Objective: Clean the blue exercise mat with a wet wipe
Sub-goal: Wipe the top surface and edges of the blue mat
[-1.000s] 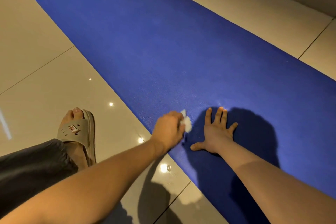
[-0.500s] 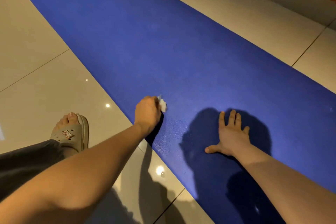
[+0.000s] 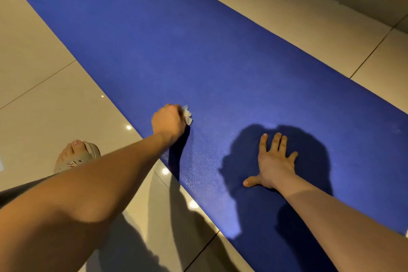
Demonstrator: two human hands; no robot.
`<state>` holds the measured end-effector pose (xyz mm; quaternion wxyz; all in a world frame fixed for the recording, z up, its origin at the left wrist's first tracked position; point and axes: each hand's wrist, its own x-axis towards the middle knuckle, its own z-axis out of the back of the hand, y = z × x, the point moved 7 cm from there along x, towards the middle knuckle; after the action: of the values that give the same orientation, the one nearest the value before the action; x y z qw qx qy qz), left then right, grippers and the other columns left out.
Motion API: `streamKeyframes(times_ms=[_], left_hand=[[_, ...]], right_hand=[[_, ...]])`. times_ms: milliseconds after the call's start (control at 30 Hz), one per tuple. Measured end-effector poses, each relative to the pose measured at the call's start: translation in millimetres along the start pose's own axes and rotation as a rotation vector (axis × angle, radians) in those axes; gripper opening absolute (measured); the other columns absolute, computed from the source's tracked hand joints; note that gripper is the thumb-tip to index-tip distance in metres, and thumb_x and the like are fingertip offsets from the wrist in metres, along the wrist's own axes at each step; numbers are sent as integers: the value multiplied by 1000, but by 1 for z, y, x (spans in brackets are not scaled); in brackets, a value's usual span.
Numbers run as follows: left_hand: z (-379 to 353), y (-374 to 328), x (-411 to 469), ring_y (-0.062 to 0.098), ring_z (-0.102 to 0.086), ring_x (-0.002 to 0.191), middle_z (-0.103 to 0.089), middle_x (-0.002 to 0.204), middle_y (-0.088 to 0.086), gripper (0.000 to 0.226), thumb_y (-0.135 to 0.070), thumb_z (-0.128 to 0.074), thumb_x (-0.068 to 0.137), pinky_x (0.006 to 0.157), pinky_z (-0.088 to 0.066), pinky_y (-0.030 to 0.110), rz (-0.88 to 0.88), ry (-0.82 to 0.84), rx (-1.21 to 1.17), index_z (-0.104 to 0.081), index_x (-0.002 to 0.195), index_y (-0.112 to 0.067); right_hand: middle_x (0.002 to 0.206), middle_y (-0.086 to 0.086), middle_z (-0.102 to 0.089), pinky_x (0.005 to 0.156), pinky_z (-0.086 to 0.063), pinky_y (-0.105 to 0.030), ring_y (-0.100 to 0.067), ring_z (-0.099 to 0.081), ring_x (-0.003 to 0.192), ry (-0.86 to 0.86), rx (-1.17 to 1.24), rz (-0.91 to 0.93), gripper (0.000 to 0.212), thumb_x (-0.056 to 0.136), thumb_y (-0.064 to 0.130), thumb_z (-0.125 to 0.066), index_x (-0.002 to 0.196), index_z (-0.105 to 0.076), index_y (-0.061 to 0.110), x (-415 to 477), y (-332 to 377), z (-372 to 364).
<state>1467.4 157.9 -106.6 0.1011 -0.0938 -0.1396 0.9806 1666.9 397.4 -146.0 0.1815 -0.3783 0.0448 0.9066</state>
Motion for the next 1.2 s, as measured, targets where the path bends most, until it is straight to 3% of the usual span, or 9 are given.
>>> streamKeyframes(times_ms=[167,300,467,667,733,833,933,1067,1200], left_hand=[[-25,-37,-43,44,-62,85,-67,98,22,20,-19,-53,99,70,-45,43,-19,18,-143,-63,91,-3],[-55,-82,-98,39,-59,88,-62,98,15,7,-10,-56,93,67,-35,37,-293,212,-144,-59,87,-14],[-57,-75,-91,33,-60,95,-60,105,10,15,-19,-62,92,72,-53,41,-630,246,-4,-66,105,-13],[-7,-26,0,39,-58,78,-54,86,13,10,-7,-60,94,65,-35,36,-249,58,49,-69,88,-7],[-2,-21,11,38,-61,77,-65,84,15,20,-10,-56,98,66,-42,38,-85,32,-6,-69,82,-8],[-10,-34,-1,39,-69,94,-75,110,15,22,-16,-55,100,78,-53,38,-3,3,-199,-74,94,-6],[-36,-68,-44,38,-68,108,-72,123,15,21,-18,-57,99,88,-55,41,-104,101,-309,-73,108,-7],[-64,-114,-106,44,-61,96,-65,107,20,22,-13,-54,99,79,-45,41,-367,301,-164,-70,115,-10],[-50,-101,-76,38,-62,97,-62,107,16,26,-18,-57,98,79,-49,42,-500,279,-36,-67,121,-14]], right_hand=[[159,-31,27,114,-14,-74,-49,22,148,0,12,2,162,56,82,-76,152,31,7,2,1,0],[158,-31,28,114,-14,-74,-49,24,148,-2,27,0,163,55,82,-77,152,31,8,2,0,0],[158,-32,29,114,-13,-75,-50,24,148,12,24,-2,163,56,81,-78,152,31,8,3,2,1],[158,-32,28,114,-13,-75,-50,24,148,-2,37,5,164,55,81,-78,152,31,8,3,1,0],[158,-32,29,113,-12,-75,-50,25,147,-6,48,9,164,54,80,-79,152,31,8,3,1,0],[157,-32,30,113,-11,-75,-50,26,147,4,56,8,164,54,79,-80,152,32,8,3,1,0],[157,-32,30,113,-10,-76,-49,27,146,7,61,8,165,55,78,-81,151,33,9,5,2,1],[158,-31,31,114,-11,-75,-49,28,146,-1,64,4,164,55,78,-80,151,33,10,4,1,1],[157,-31,31,113,-9,-75,-49,28,146,3,72,9,165,54,78,-81,151,33,10,4,0,1]])
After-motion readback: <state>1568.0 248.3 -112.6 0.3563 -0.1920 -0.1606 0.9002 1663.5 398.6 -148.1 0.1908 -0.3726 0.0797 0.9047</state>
